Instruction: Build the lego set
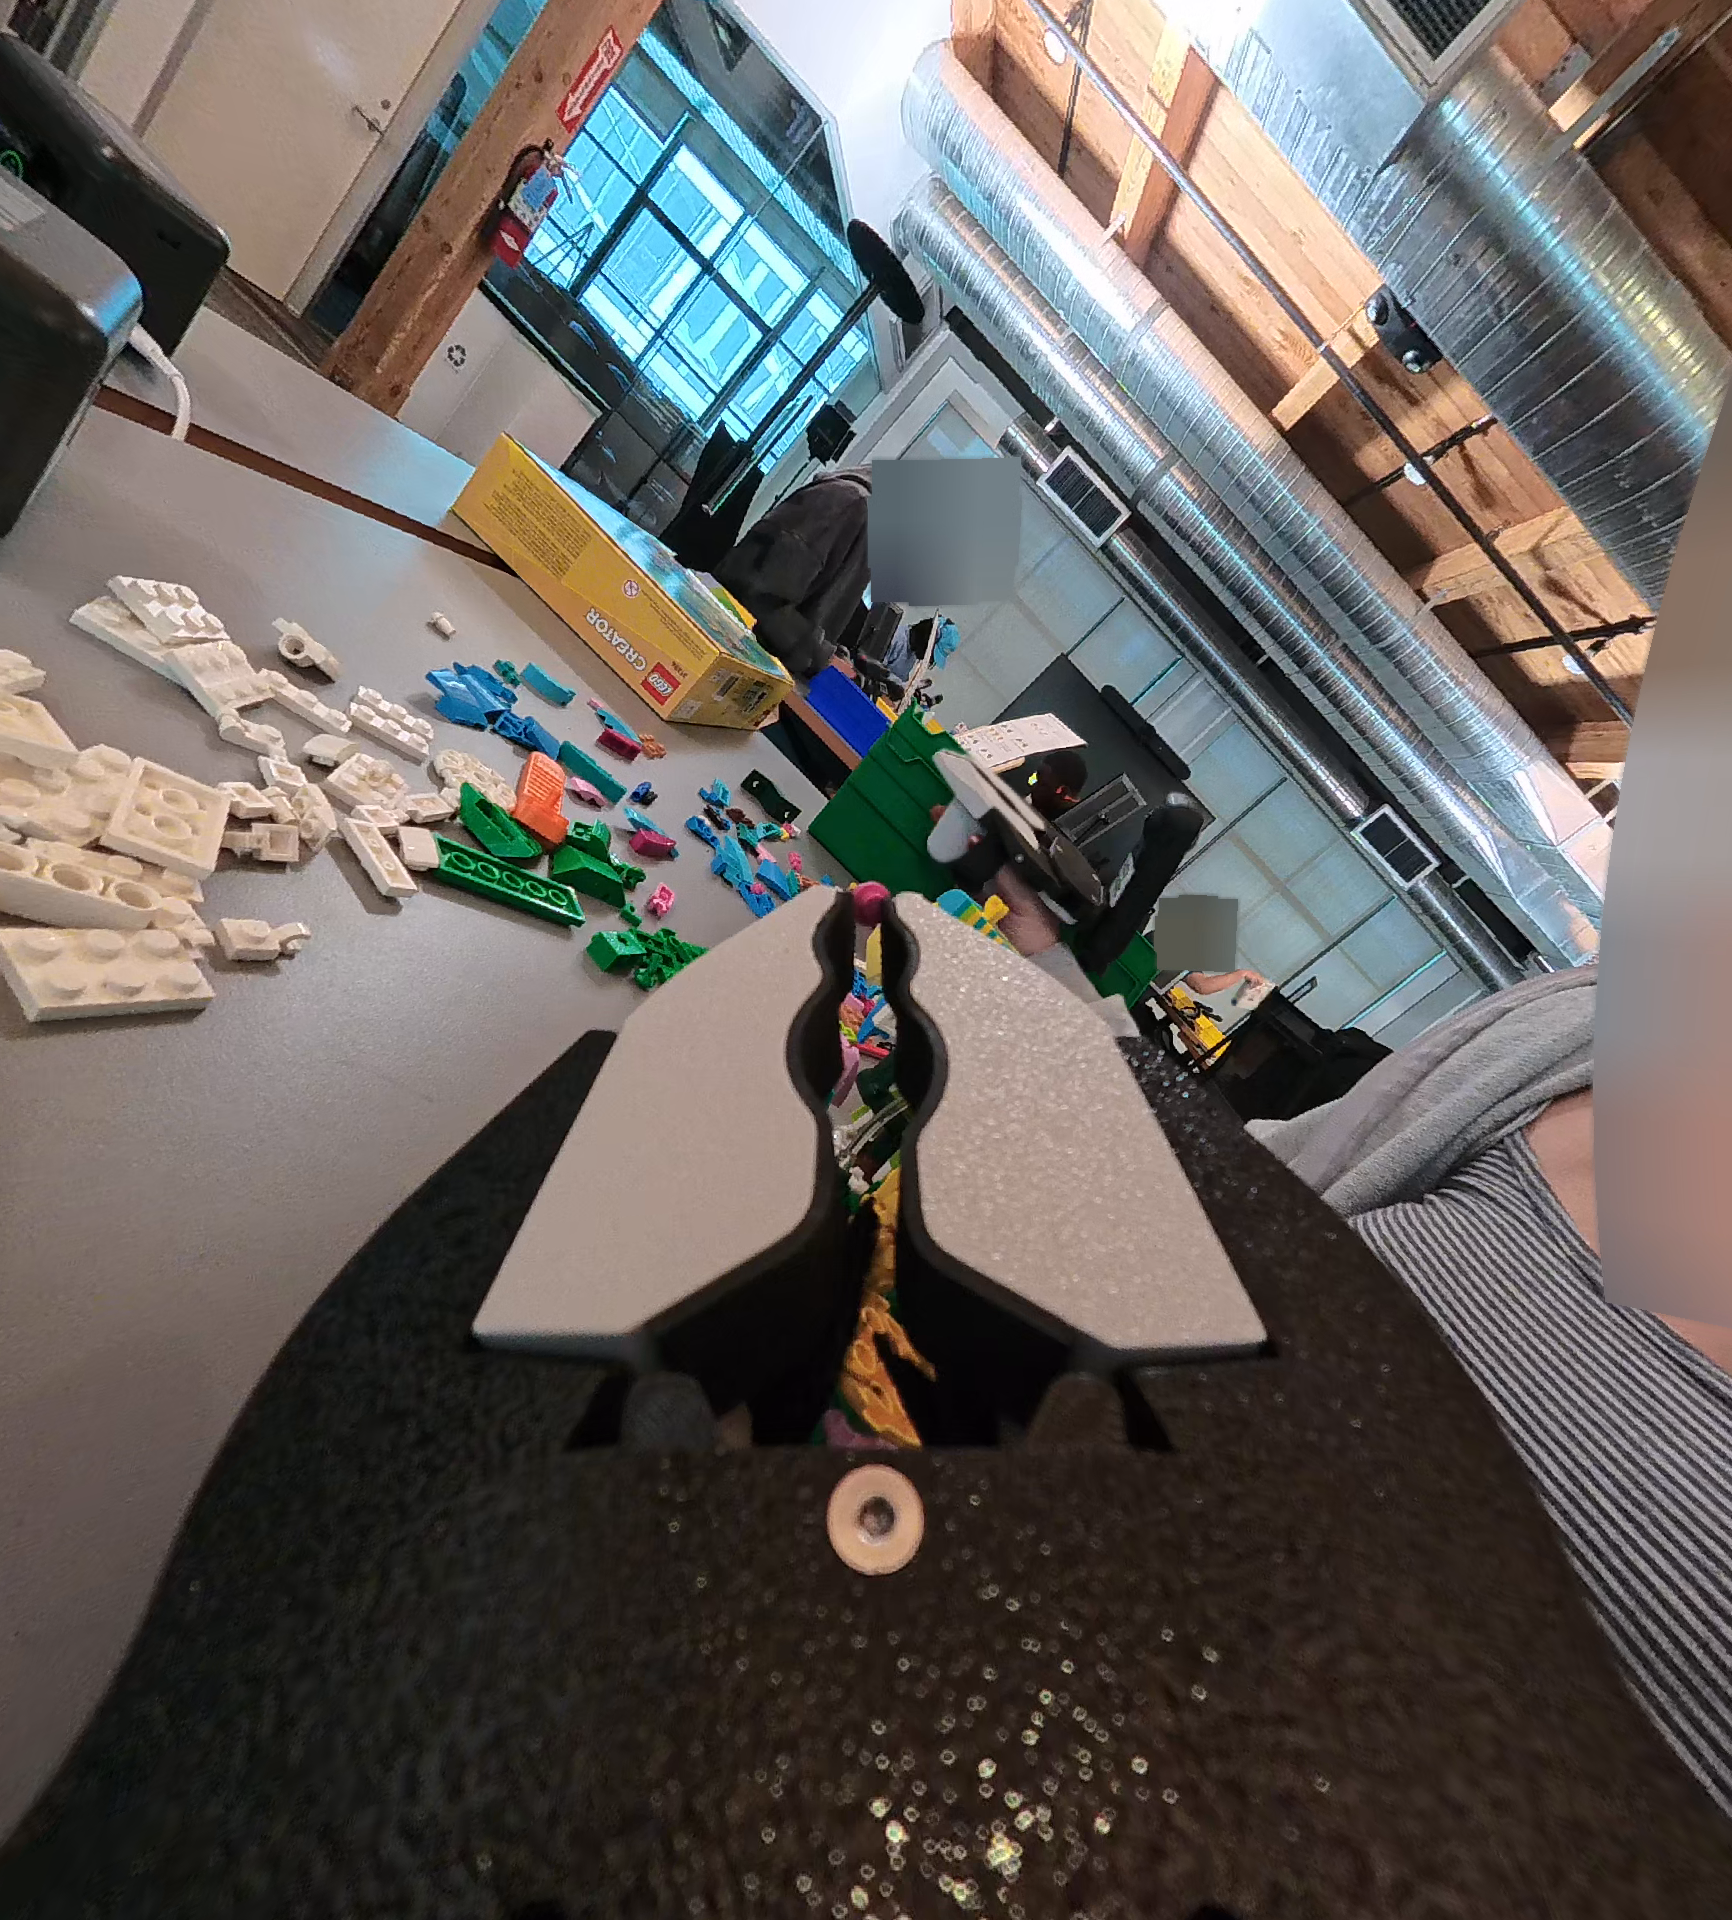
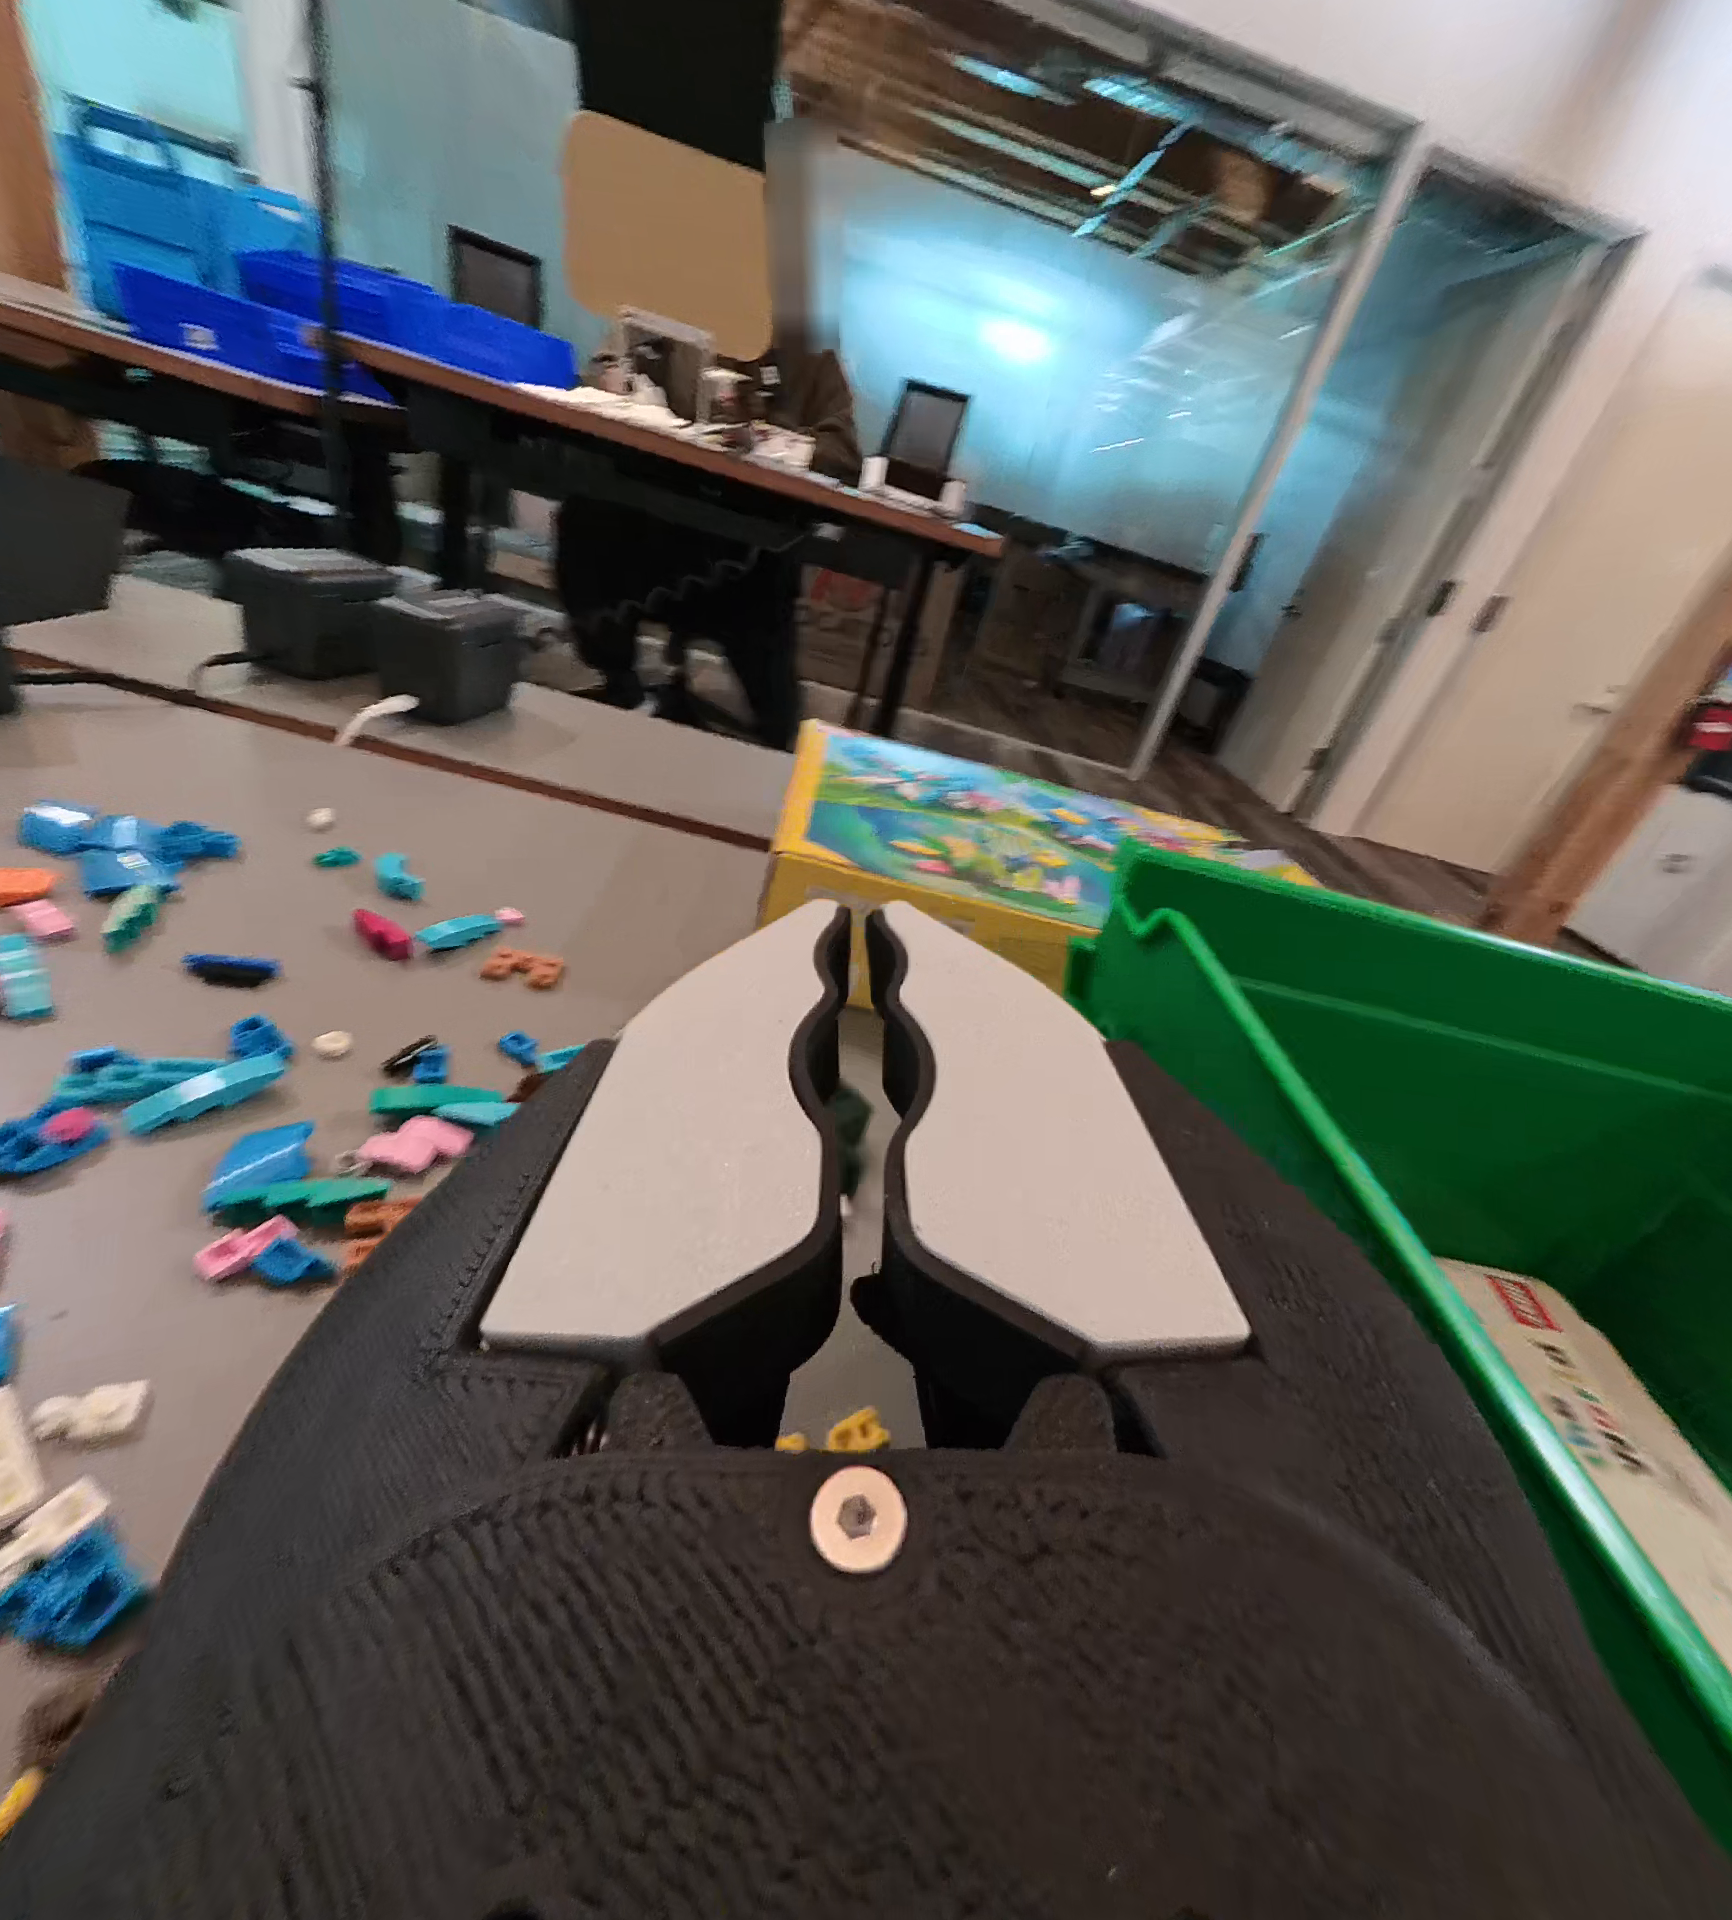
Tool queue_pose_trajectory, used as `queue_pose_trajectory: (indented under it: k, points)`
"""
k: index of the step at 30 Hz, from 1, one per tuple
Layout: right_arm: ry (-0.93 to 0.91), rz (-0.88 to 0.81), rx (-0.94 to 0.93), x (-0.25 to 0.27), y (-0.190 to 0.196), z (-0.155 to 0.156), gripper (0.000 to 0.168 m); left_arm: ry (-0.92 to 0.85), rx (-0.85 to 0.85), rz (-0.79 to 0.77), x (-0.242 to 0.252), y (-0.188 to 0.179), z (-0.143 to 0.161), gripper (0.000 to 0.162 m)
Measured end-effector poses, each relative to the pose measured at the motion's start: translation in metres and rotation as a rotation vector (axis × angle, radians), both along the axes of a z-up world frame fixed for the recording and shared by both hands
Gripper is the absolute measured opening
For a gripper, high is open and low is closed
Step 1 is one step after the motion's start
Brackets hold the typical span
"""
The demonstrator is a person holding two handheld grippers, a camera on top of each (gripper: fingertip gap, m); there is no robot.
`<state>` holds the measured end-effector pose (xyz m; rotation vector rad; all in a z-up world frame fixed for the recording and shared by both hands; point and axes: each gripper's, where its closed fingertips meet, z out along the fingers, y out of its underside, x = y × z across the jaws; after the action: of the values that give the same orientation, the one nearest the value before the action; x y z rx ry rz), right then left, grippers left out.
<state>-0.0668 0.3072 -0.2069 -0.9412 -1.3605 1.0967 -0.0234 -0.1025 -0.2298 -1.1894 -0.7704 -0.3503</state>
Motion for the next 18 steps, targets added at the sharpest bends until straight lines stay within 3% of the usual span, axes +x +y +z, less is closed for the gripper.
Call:
queue_pose_trajectory:
  k: [5, 18]
  points:
    - [-0.102, 0.145, 0.019, 0.005, -0.016, -0.014, 0.002, 0.000, -0.001, 0.000, 0.000, 0.000, 0.000, 0.004]
    - [-0.061, 0.091, 0.043, 0.006, -0.009, -0.008, 0.002, 0.001, 0.000, 0.000, 0.000, 0.000, 0.000, 0.004]
